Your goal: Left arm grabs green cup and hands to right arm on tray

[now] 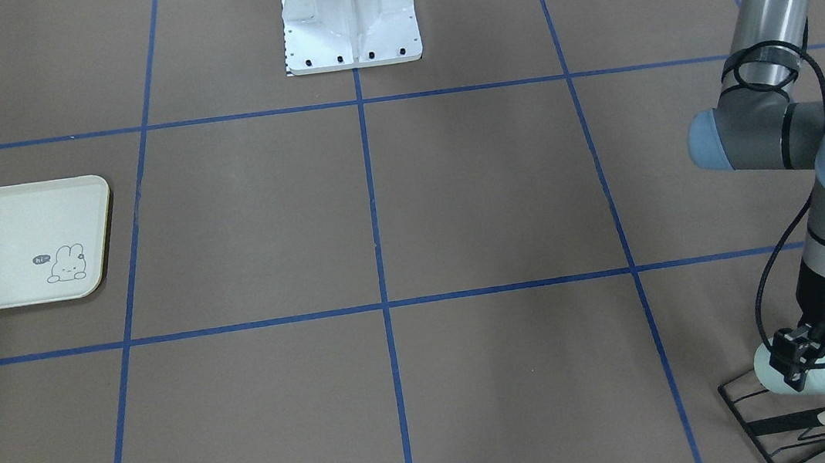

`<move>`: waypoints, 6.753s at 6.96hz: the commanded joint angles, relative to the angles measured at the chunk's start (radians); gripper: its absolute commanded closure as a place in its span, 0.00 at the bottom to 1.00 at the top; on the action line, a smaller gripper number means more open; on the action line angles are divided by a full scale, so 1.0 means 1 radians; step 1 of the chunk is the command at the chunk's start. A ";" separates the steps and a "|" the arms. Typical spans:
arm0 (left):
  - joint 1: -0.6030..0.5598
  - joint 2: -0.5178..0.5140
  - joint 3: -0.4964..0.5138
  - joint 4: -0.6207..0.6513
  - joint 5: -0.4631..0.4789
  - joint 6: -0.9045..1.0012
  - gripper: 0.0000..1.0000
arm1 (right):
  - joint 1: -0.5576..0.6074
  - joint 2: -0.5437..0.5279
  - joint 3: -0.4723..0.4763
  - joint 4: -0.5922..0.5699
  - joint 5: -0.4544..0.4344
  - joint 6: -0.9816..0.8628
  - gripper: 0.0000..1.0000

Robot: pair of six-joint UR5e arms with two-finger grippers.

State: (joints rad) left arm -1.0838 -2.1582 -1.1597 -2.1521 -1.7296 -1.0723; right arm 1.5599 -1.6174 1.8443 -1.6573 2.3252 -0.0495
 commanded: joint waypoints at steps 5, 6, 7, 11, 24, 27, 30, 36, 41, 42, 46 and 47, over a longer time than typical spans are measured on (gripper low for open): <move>-0.004 0.009 0.000 0.009 0.001 0.014 0.22 | 0.000 0.007 0.001 0.001 0.028 0.005 0.00; -0.007 0.009 0.000 0.012 0.001 0.014 0.21 | 0.000 0.007 0.001 0.001 0.028 0.005 0.00; -0.011 0.008 0.000 0.014 0.001 0.014 0.21 | 0.000 0.007 0.001 0.001 0.028 0.005 0.00; -0.013 0.001 0.008 0.015 0.001 0.011 0.21 | 0.000 0.007 0.000 0.001 0.028 0.005 0.00; -0.162 0.014 -0.552 0.425 -0.038 -0.132 1.00 | -0.001 0.120 -0.037 0.025 0.025 0.043 0.00; -0.104 0.110 -0.777 0.420 0.018 -0.478 1.00 | -0.105 0.239 -0.195 0.487 0.016 0.597 0.00; 0.051 0.132 -0.928 0.420 0.088 -0.806 1.00 | -0.234 0.344 -0.215 0.741 0.017 1.123 0.00; 0.311 0.044 -0.924 0.040 0.202 -1.364 1.00 | -0.405 0.416 -0.208 1.378 0.028 1.884 0.00; 0.360 0.046 -0.822 -0.229 0.202 -1.575 1.00 | -0.507 0.531 -0.111 1.465 0.022 2.016 0.02; 0.383 0.046 -0.819 -0.250 0.203 -1.594 1.00 | -0.538 0.562 -0.096 1.467 0.020 2.016 0.02; 0.409 0.044 -0.822 -0.253 0.194 -1.591 1.00 | -0.612 0.576 -0.068 1.574 -0.036 2.047 0.03; 0.409 0.044 -0.822 -0.262 0.191 -1.585 1.00 | -0.613 0.576 -0.069 1.573 -0.038 2.047 0.06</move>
State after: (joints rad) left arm -0.6760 -2.1138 -1.9818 -2.4074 -1.5354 -2.6625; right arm 0.9504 -1.0427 1.7748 -0.0872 2.2912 1.9938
